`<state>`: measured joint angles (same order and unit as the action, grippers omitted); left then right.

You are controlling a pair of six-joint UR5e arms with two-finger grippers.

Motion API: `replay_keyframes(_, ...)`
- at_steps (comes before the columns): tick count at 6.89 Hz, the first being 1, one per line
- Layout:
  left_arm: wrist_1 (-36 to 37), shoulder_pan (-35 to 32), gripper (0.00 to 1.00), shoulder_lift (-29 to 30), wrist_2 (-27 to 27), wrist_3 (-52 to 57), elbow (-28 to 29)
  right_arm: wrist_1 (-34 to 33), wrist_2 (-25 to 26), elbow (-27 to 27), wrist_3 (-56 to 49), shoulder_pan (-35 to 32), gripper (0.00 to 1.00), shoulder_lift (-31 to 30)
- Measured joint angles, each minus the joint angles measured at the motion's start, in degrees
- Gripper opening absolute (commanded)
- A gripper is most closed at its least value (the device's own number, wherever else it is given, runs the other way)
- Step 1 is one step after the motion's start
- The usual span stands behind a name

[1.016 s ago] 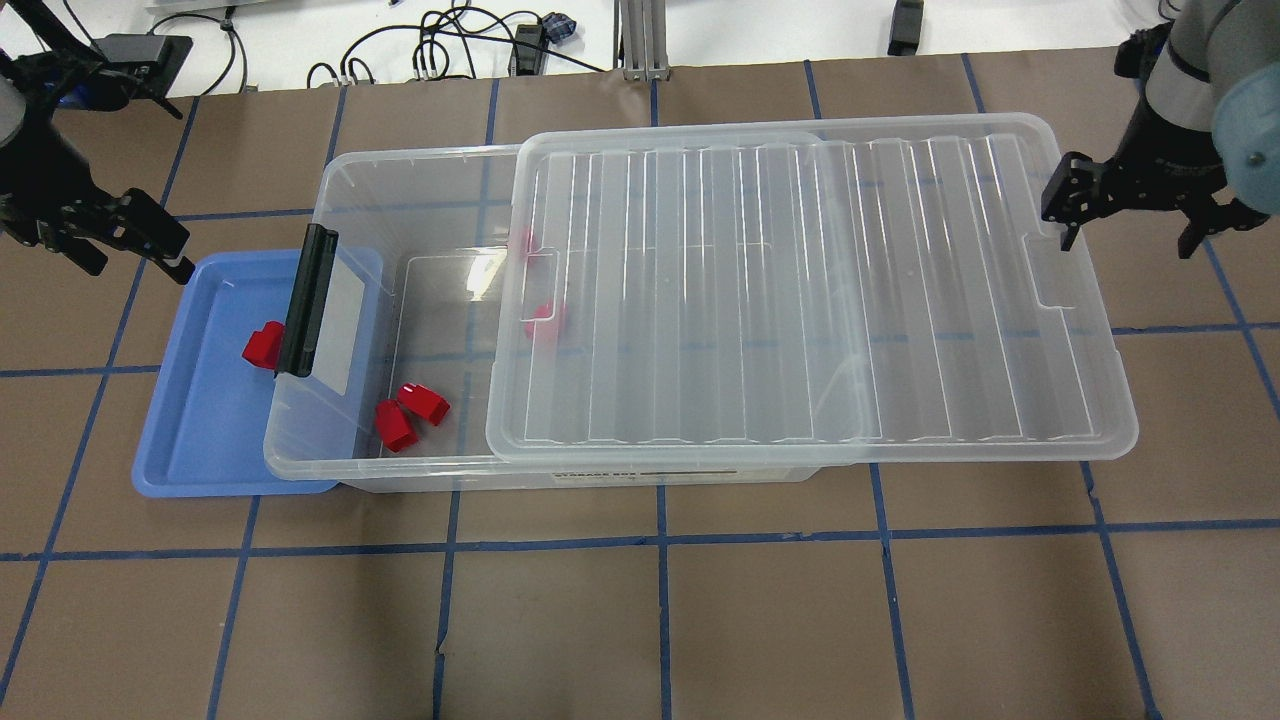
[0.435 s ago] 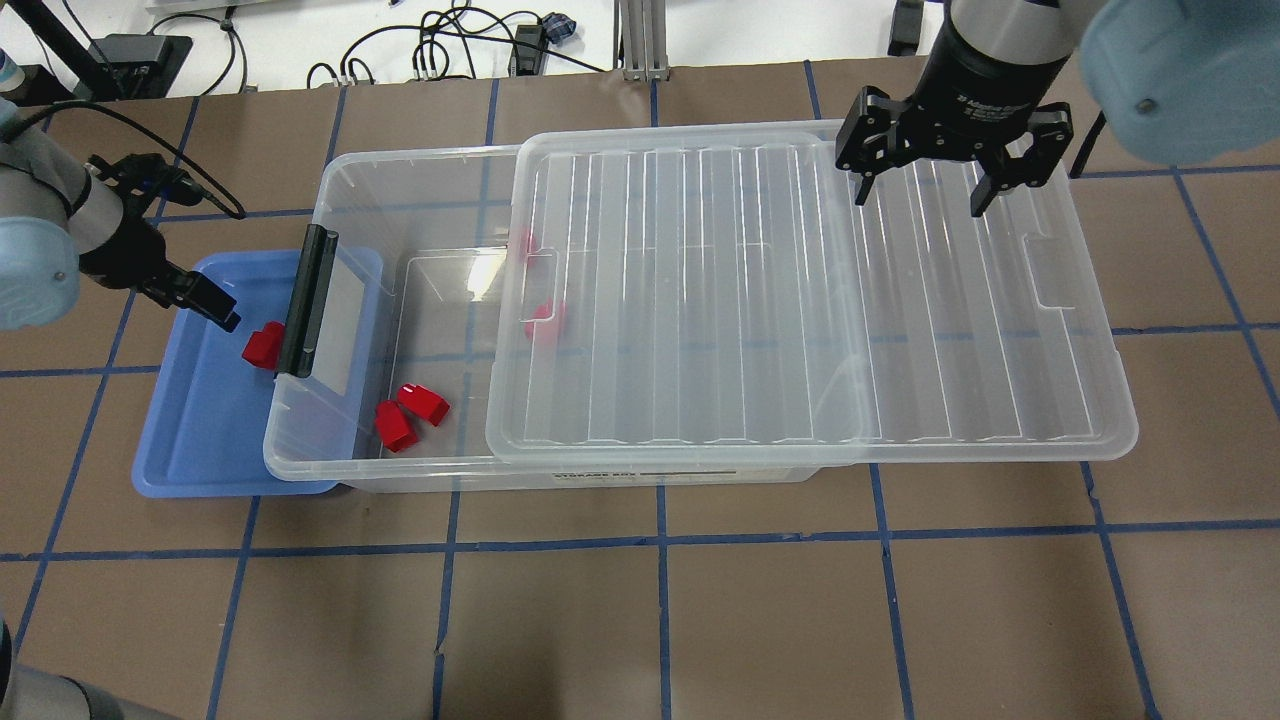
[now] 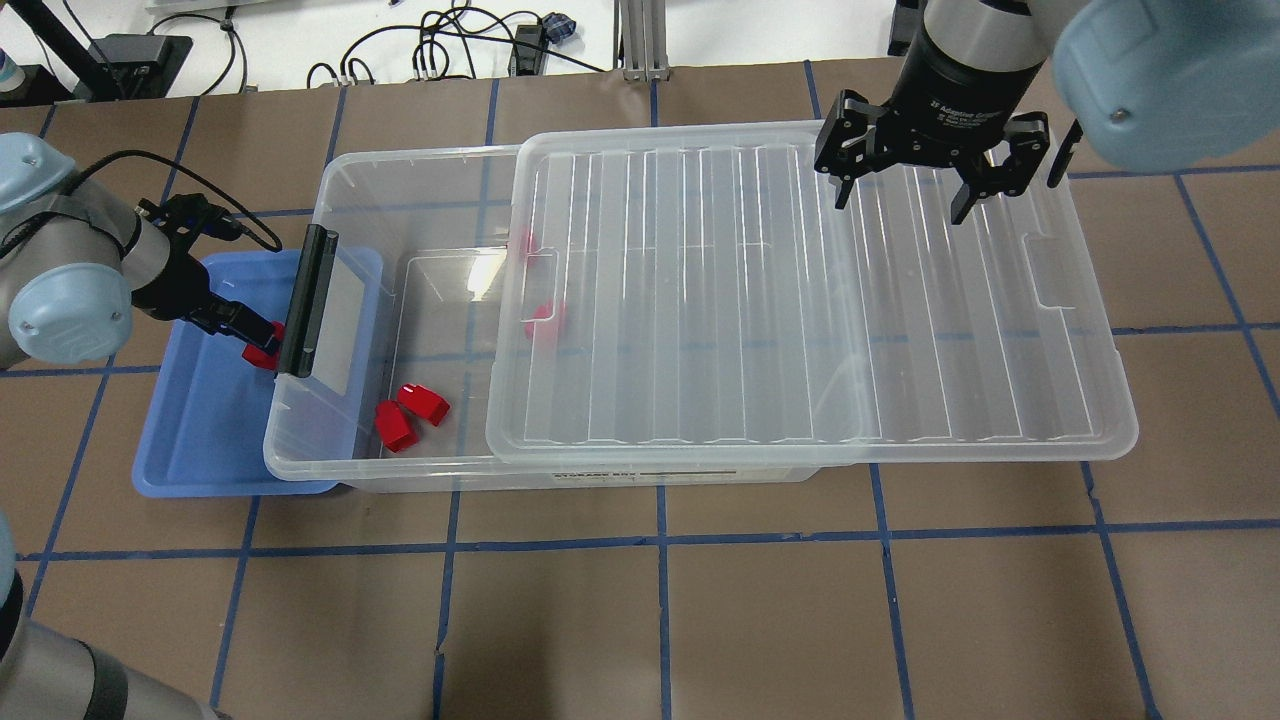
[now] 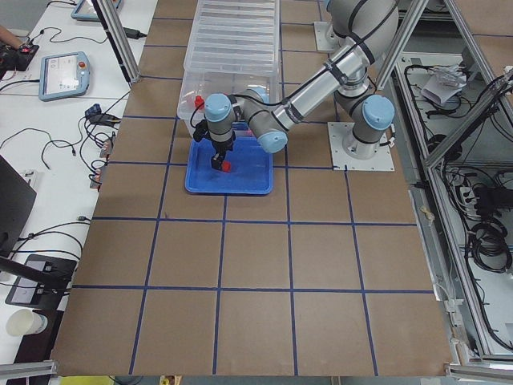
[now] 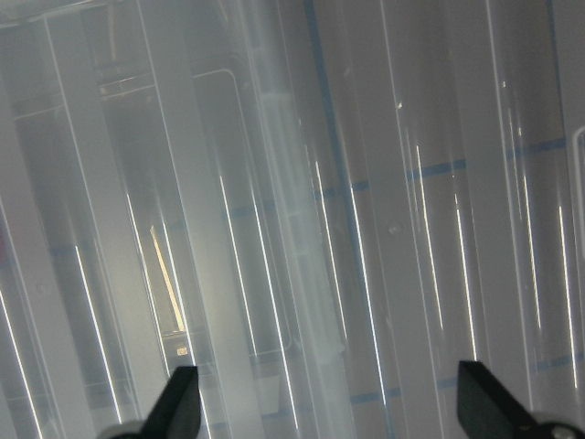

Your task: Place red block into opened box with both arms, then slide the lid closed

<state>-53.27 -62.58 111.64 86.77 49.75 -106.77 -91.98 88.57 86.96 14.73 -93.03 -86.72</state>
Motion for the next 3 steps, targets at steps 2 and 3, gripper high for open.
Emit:
replay_keyframes(2, 1.3, 0.0, 0.26, 2.8, 2.0, -1.9, 0.0, 0.0, 0.0, 0.1, 0.1, -0.1, 1.0, -0.1)
replay_keyframes(3, 1.4, 0.0, 0.05, 3.5, 2.7, -3.2, 0.1, 0.0, 0.0, 0.2, 0.1, -0.1, 1.0, -0.3)
